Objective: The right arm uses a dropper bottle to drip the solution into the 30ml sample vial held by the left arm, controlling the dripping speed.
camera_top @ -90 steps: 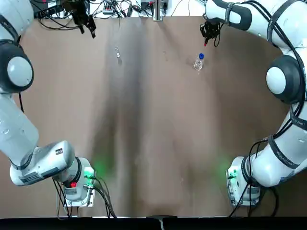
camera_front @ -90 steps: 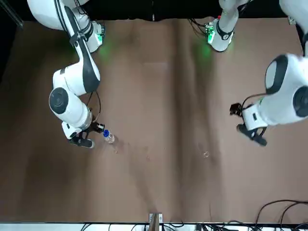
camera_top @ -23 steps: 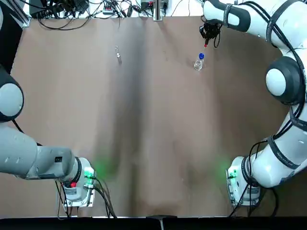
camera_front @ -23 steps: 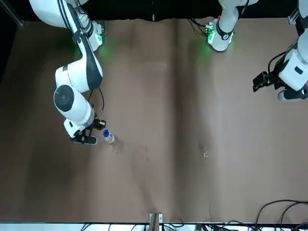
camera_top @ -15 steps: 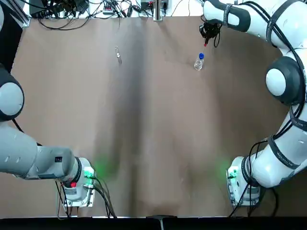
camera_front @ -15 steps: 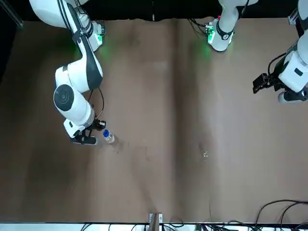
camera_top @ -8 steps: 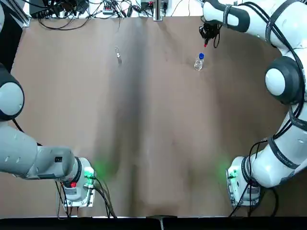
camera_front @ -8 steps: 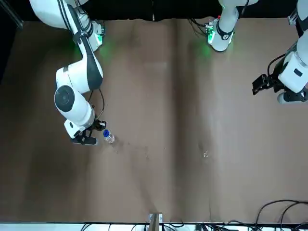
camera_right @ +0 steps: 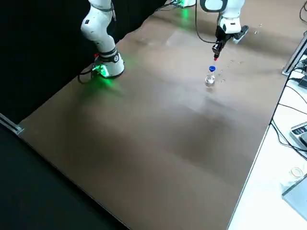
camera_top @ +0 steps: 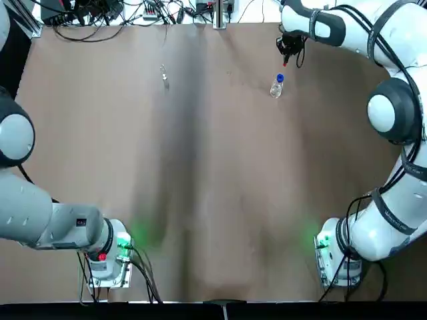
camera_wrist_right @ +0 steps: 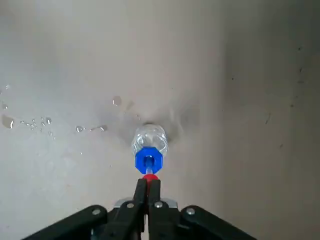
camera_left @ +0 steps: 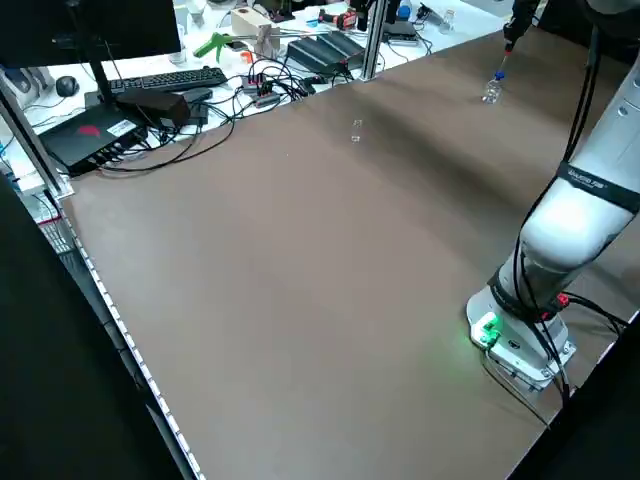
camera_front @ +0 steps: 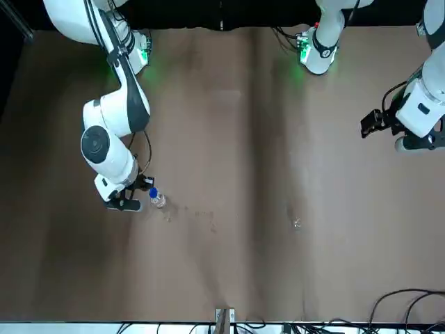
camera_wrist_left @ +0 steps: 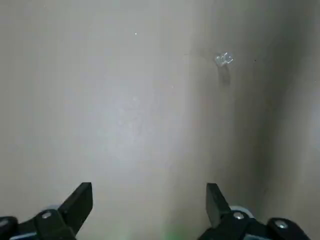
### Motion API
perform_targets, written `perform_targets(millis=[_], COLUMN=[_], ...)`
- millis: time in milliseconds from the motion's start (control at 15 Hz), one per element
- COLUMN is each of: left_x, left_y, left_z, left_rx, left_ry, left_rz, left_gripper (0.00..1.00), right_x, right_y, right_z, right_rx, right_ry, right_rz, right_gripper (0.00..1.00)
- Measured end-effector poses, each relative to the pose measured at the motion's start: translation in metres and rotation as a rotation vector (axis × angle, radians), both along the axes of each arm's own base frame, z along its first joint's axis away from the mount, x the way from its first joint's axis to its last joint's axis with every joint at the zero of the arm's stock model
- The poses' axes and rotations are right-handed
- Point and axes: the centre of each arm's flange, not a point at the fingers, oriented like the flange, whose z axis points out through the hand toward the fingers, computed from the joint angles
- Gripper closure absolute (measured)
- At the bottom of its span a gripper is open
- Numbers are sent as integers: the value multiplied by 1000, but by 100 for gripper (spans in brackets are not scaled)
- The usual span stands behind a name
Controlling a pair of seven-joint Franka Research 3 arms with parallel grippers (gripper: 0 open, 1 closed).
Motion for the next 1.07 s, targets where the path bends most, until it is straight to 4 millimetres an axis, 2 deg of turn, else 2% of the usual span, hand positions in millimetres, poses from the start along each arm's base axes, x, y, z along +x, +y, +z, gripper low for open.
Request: perform_targets(millis=[200,400,467,667,733,1067], left_x=[0,1,1,1,1,2], left_y=[-1,-1,-1,-1,-1,-1], left_z=[-2,-2,-2,-2,-2,-3], left_rx=[0,0,0,0,0,-1], left_ry=[4,1,0,-2,-2,-3], left_rz=[-1,-1,-1,-1,-1,-1], left_gripper=[0,0,0,0,0,0], right_x=[2,3,3,3,4,5], right_y=[1,0,0,-1,-1,-4], right_z=[-14,-18,-18,-18,-18,-6], right_rx=[-2,-4,-5,-4,-4,-2], right_ry=[1,6,6,5,4,0], right_rz=[0,0,0,1,4,-1], right_gripper=[96,95,92,62,55,51])
